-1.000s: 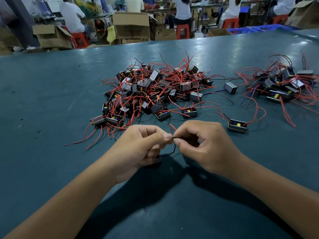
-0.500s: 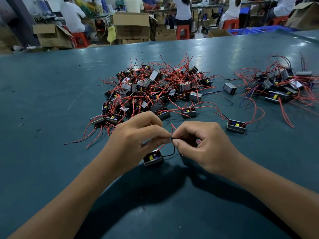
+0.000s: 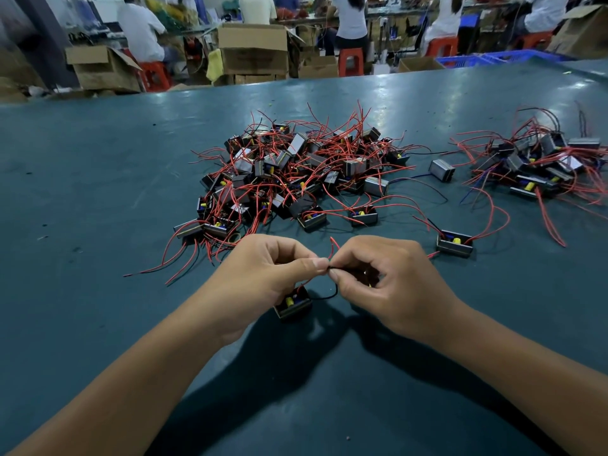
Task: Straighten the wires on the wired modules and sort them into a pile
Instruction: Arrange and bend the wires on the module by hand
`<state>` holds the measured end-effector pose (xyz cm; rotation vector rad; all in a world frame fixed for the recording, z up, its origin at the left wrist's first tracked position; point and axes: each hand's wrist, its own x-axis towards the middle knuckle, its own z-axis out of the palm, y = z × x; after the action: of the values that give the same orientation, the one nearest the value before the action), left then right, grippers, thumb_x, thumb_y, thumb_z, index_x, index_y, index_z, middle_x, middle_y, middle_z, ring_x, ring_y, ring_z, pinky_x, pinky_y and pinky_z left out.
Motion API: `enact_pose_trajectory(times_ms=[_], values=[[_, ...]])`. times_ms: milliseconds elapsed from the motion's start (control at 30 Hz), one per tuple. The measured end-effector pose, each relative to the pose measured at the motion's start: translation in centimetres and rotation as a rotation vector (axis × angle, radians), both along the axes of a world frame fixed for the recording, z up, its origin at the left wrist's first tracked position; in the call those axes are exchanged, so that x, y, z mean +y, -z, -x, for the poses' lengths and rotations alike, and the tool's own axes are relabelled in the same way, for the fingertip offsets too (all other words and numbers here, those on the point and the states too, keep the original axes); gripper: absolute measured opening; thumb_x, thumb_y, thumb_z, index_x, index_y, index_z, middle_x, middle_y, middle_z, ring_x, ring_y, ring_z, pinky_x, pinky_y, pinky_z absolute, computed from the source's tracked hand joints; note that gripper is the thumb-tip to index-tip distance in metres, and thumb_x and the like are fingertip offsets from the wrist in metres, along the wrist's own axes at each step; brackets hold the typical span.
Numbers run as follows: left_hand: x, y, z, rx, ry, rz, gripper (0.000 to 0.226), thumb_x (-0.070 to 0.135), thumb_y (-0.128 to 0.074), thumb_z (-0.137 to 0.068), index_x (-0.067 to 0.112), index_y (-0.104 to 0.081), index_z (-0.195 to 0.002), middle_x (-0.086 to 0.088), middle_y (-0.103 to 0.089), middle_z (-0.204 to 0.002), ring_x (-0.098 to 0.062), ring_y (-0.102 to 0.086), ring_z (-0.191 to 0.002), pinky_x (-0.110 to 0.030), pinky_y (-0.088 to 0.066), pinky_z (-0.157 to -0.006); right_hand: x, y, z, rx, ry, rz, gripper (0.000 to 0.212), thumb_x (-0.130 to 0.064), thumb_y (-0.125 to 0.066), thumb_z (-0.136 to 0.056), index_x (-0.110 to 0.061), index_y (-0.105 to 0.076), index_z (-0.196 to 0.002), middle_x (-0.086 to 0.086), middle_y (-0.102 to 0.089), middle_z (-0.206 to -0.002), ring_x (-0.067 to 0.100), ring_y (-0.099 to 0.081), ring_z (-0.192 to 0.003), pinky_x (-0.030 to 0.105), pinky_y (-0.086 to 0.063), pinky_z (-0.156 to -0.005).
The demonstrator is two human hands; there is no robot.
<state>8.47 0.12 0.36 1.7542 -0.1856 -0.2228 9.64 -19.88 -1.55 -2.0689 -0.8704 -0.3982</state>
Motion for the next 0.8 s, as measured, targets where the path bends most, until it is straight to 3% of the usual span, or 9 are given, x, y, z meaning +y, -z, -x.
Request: enact_pose_trajectory(times_ms=[167, 333, 433, 600, 700, 800], values=[[0.9, 0.1, -0.3, -0.059, 0.110, -0.147, 0.026, 0.041, -0.075, -0.084, 0.017, -0.069, -0.078, 0.005, -0.050, -0.060, -0.011, -0.036, -0.054, -0.023, -0.028, -0.049, -0.3, 0.0, -0.2, 0.040, -0.004, 0.030, 0.006, -0.014, -0.072, -0.086, -0.014, -0.070, -0.080, -0.008, -0.063, -0.068, 0.003, -0.053, -0.062, 0.010, -0.036, -0.060], [0.4, 0.3, -0.5, -0.342, 0.114, -0.371, 0.015, 0.033, -0.081, -0.081, 0.031, -0.070, -0.091, 0.030, -0.053, -0.061, -0.001, -0.037, -0.049, -0.009, -0.028, -0.049, -0.8, -0.1, -1.0, 0.261, -0.006, -0.141, 0.007, -0.027, -0.072, -0.086, -0.024, -0.071, -0.080, -0.003, -0.065, -0.064, 0.003, -0.050, -0.053, 0.019, -0.040, -0.051], [-0.4, 1.1, -0.6, -0.362, 0.086, -0.353, 0.011, 0.031, -0.077, -0.084, 0.024, -0.070, -0.081, 0.026, -0.053, -0.058, -0.001, -0.038, -0.049, -0.011, -0.028, -0.050, -0.7, -0.1, -0.8, 0.251, -0.022, -0.112, 0.007, -0.027, -0.071, -0.085, -0.024, -0.072, -0.080, -0.004, -0.065, -0.066, 0.001, -0.050, -0.054, 0.014, -0.038, -0.053], [0.5, 1.3, -1.3, -0.299, 0.079, -0.346, 0.018, 0.029, -0.076, -0.088, 0.016, -0.069, -0.077, 0.014, -0.052, -0.058, -0.006, -0.041, -0.052, -0.022, -0.034, -0.052, -1.8, -1.0, -1.4, 0.269, 0.037, -0.155, 0.011, -0.031, -0.071, -0.086, -0.023, -0.070, -0.077, -0.007, -0.064, -0.064, 0.008, -0.053, -0.054, 0.019, -0.042, -0.052], [0.4, 1.1, -1.2, -0.355, 0.088, -0.328, 0.012, 0.031, -0.078, -0.086, 0.022, -0.070, -0.084, 0.020, -0.052, -0.056, -0.001, -0.037, -0.049, -0.015, -0.030, -0.049, -1.9, -1.0, -1.4, 0.268, 0.015, -0.134, 0.009, -0.026, -0.073, -0.087, -0.024, -0.071, -0.079, -0.006, -0.066, -0.066, 0.006, -0.054, -0.055, 0.017, -0.042, -0.054], [-0.3, 1.0, -0.8, -0.424, 0.107, -0.365, 0.011, 0.032, -0.078, -0.084, 0.023, -0.073, -0.089, 0.026, -0.055, -0.066, -0.002, -0.038, -0.052, -0.011, -0.028, -0.051, -1.4, -0.8, -1.0, 0.298, -0.025, -0.112, 0.006, -0.028, -0.072, -0.086, -0.025, -0.071, -0.080, -0.006, -0.067, -0.068, 0.009, -0.054, -0.055, 0.025, -0.044, -0.052]])
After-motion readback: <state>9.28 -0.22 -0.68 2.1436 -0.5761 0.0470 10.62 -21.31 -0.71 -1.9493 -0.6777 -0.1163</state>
